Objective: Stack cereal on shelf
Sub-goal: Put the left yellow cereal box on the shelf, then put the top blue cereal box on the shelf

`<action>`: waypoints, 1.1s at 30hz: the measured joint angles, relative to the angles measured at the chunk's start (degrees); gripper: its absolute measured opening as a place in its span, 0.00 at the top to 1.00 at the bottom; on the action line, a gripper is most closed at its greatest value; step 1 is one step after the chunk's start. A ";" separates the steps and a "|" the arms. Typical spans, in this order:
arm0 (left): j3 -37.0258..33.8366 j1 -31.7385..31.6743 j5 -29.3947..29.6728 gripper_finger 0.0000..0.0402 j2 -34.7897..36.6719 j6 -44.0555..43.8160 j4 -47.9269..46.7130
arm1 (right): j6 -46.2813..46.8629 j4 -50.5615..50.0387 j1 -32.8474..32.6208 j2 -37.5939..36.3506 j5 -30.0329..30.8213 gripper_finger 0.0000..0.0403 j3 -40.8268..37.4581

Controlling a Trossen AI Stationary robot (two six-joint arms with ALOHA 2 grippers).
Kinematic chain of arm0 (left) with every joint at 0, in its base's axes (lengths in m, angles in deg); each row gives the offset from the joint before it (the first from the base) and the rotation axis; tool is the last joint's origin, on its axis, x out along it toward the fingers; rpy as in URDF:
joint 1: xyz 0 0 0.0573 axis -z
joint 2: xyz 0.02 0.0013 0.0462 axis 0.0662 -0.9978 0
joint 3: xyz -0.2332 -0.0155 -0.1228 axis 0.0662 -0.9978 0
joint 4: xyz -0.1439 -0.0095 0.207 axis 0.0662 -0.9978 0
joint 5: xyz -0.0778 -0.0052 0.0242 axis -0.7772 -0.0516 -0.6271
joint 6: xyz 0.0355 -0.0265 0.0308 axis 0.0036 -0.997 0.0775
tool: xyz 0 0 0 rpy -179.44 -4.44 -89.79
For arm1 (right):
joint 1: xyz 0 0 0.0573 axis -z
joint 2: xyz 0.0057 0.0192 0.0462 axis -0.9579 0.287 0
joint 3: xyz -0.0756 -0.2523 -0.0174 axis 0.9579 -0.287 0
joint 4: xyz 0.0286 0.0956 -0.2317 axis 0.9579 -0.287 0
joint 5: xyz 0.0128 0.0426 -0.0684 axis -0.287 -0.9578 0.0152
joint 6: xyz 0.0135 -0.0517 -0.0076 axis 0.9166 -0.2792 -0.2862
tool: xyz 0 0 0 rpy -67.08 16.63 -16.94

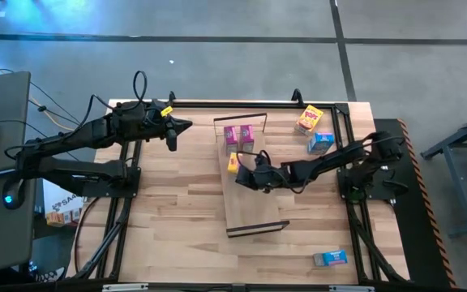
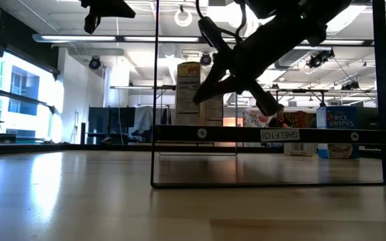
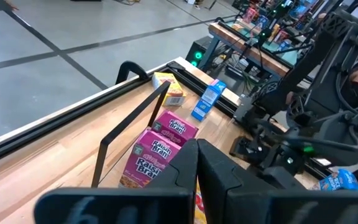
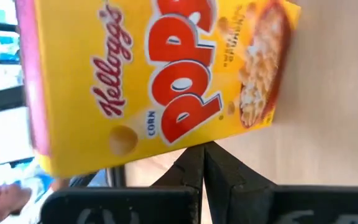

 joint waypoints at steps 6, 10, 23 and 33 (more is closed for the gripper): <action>0.00 0.00 0.02 1.00 0.00 0.04 0.01 | -0.56 -6.65 0.65 -2.77 0.80 1.00 0.00; 0.00 0.00 0.00 1.00 0.00 0.41 0.02 | -0.94 -7.97 0.65 -4.07 1.14 1.00 0.00; 0.02 0.00 -0.88 1.00 1.25 2.71 -0.35 | -11.70 -35.86 0.94 -18.85 -4.26 1.00 0.00; 0.02 0.00 -3.92 1.00 2.43 6.51 -0.44 | -12.04 -57.38 1.27 -41.35 17.74 1.00 0.00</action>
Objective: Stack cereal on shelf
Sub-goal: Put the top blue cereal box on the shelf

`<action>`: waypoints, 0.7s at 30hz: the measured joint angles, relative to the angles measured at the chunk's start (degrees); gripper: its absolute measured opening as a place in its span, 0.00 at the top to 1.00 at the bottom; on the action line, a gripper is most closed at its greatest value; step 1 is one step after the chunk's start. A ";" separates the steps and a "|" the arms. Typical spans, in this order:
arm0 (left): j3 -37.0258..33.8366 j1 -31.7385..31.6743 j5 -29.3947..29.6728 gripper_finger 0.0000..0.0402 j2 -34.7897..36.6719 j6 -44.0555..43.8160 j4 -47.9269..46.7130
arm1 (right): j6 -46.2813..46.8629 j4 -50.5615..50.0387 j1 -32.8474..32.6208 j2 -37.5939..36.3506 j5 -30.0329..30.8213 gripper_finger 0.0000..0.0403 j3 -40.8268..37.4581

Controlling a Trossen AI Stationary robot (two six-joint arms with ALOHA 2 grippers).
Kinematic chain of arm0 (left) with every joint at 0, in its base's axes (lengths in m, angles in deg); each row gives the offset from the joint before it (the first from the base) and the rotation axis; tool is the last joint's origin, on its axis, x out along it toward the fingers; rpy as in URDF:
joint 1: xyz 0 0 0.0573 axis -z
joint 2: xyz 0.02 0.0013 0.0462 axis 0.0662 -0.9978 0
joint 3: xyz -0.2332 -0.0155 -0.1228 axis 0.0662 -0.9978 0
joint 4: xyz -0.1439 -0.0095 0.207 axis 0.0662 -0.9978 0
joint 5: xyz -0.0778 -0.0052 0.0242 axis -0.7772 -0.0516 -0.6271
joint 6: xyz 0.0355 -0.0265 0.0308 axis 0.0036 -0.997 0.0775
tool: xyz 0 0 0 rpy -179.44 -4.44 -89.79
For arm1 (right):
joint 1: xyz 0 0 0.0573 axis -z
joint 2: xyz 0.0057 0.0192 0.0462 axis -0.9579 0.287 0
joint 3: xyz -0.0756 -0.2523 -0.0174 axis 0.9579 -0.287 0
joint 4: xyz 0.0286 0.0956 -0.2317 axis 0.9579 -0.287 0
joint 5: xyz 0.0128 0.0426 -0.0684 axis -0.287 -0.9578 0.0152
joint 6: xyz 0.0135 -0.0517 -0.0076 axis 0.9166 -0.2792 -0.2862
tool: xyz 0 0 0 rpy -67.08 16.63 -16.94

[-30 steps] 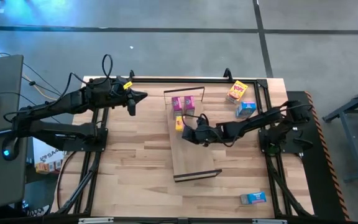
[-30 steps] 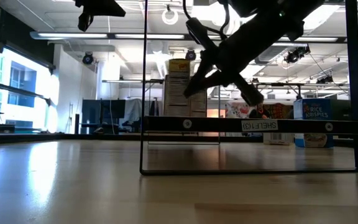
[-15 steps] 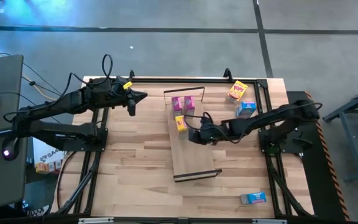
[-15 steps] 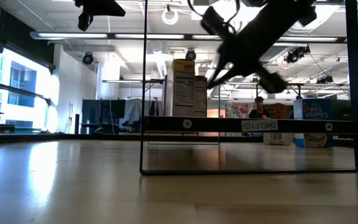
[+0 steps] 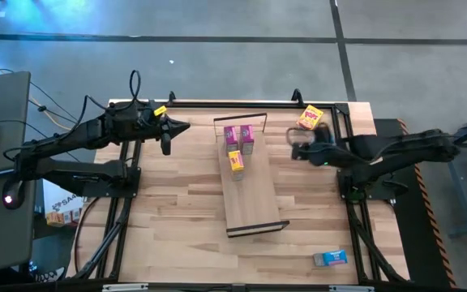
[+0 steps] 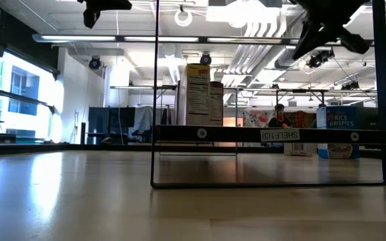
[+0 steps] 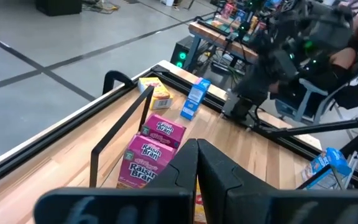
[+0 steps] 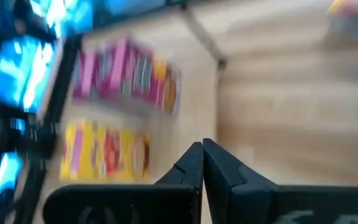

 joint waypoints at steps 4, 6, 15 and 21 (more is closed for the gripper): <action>0.00 0.01 -0.14 1.00 -0.07 -0.12 0.25 | -4.14 -1.75 3.64 -3.60 3.63 1.00 0.00; 0.00 0.01 -0.12 1.00 -0.07 -0.45 1.43 | -7.89 -1.71 6.72 -4.03 3.36 0.98 0.00; 0.00 0.00 0.02 1.00 -0.04 -1.90 4.43 | -32.35 -4.81 24.02 -3.78 -10.12 0.59 0.00; 0.00 0.00 0.05 1.00 -0.04 -5.03 4.42 | -55.51 -9.44 38.37 -2.72 -24.49 0.31 0.00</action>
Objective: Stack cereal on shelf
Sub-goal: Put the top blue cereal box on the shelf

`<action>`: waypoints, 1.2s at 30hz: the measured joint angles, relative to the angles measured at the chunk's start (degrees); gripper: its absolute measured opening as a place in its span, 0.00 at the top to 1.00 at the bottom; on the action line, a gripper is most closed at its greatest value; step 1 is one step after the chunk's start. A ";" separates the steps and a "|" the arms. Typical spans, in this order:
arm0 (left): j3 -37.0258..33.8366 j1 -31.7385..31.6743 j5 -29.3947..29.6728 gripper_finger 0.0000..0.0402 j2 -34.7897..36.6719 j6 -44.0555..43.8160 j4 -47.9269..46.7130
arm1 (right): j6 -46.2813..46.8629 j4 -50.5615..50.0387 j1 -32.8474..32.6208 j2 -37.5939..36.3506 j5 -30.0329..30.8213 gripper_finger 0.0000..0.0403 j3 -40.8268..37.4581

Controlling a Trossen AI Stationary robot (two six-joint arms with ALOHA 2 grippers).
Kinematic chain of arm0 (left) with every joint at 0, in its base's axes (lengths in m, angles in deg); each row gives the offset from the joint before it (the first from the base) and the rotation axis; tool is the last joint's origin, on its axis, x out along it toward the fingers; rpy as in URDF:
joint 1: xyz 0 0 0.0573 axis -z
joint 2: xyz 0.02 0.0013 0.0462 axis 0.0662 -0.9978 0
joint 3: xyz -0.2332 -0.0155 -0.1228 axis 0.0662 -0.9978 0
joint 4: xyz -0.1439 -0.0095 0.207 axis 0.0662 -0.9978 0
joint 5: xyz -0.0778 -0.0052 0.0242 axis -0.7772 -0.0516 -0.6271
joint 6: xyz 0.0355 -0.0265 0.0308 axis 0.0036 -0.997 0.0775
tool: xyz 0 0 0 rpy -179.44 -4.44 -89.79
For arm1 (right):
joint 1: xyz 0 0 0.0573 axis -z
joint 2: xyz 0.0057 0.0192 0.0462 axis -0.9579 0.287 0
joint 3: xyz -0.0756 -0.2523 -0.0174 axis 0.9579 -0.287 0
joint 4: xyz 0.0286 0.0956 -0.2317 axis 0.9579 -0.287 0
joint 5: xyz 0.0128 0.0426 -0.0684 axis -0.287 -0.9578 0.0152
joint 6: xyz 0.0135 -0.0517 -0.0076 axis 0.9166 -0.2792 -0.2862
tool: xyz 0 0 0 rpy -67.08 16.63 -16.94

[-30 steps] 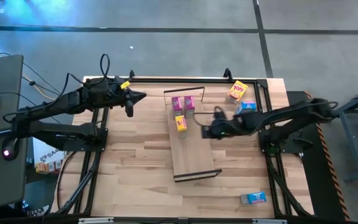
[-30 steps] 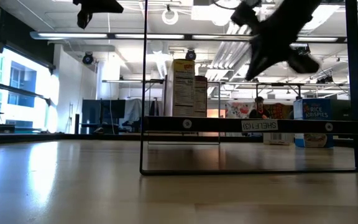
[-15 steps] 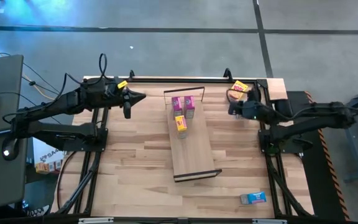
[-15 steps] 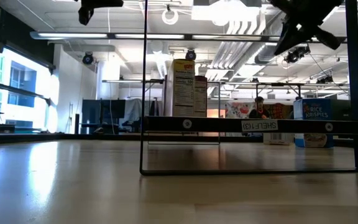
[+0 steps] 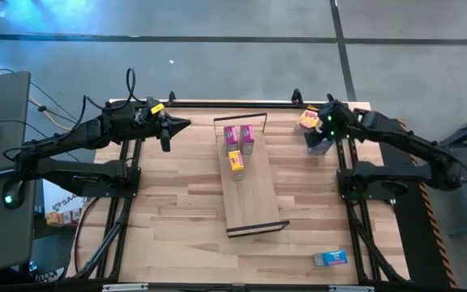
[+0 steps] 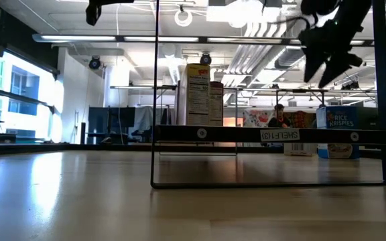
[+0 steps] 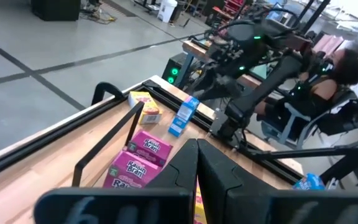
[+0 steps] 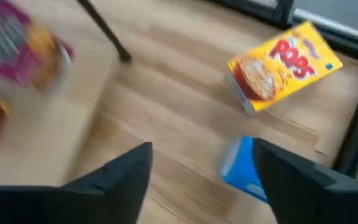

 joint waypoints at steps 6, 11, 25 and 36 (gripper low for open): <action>0.00 0.02 0.00 1.00 0.00 -1.57 -0.02 | -22.88 -8.54 10.96 6.16 -7.36 0.19 0.00; 0.00 0.02 0.00 1.00 0.00 -1.56 -0.04 | -37.06 -9.82 13.16 9.84 -8.14 0.17 0.00; 0.00 0.02 -0.24 1.00 0.00 0.62 -0.55 | -60.64 -10.20 13.01 17.63 -1.59 0.16 0.00; 0.00 0.02 -0.17 1.00 0.00 1.51 -0.57 | -63.39 -10.15 13.01 22.25 0.21 0.36 0.00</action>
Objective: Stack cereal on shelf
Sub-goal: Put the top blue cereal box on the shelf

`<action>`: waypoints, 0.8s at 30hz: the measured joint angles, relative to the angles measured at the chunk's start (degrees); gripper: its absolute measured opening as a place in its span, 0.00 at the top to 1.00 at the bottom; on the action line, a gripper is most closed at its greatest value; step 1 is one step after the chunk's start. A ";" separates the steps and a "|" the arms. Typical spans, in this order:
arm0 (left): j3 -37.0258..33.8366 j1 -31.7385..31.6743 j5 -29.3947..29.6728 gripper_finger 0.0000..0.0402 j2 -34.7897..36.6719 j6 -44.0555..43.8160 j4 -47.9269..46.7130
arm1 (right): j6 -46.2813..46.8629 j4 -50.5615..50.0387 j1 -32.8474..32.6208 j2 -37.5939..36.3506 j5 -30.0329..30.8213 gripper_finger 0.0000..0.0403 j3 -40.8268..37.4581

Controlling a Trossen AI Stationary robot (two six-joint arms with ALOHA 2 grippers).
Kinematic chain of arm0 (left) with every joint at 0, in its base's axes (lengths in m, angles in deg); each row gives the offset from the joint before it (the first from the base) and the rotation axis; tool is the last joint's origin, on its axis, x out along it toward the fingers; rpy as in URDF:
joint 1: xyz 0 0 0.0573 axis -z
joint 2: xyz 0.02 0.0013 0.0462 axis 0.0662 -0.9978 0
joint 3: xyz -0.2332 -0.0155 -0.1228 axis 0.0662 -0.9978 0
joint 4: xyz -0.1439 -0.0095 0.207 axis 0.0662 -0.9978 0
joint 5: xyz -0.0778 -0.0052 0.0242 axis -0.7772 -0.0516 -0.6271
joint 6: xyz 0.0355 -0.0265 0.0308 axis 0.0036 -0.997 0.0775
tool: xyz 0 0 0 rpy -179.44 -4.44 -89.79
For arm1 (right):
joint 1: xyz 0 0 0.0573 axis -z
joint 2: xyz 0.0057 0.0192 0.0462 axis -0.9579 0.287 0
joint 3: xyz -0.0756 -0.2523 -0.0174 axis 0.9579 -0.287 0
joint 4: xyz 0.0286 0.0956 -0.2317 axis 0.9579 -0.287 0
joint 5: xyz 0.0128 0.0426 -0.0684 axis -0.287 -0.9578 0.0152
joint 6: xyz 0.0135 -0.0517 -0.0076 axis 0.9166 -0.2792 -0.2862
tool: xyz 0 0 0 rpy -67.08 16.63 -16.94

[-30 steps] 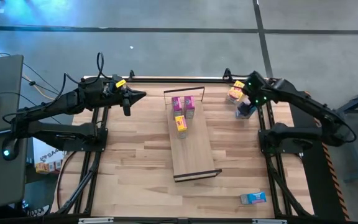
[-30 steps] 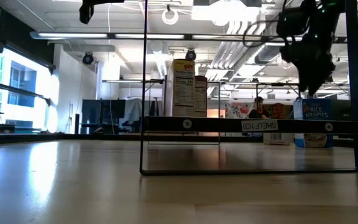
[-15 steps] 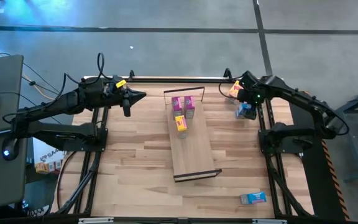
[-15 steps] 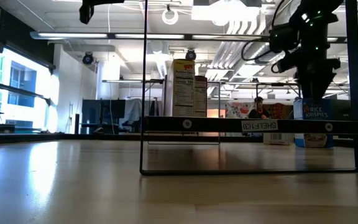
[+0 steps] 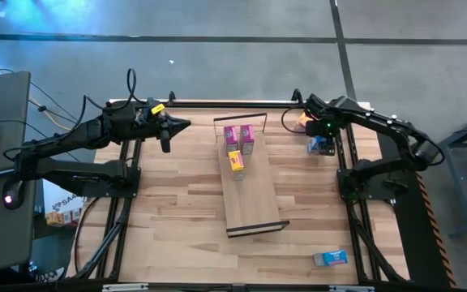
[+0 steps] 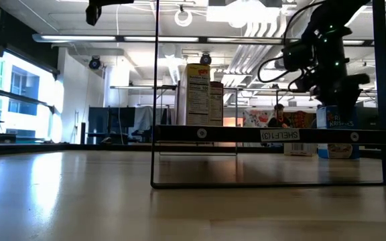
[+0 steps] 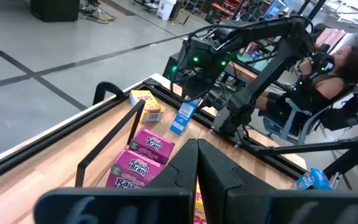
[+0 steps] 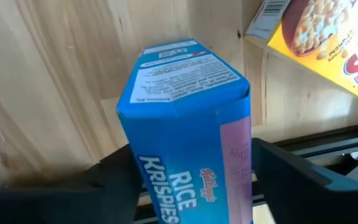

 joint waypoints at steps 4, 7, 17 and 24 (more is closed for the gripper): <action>0.00 0.00 -0.28 1.00 0.00 -0.04 0.00 | 0.53 -1.53 0.00 -0.61 -0.33 0.50 0.00; 0.00 0.00 -0.28 1.00 0.00 -0.02 0.01 | 2.75 -2.69 0.00 -1.44 -3.44 0.59 0.00; 0.00 0.00 -0.28 1.00 0.00 -0.04 0.07 | 15.17 -10.94 -0.59 -4.67 -16.98 0.78 5.57; 0.00 0.00 -0.31 1.00 0.00 1.51 0.07 | 35.04 -17.10 -6.60 -6.65 -29.36 0.79 18.27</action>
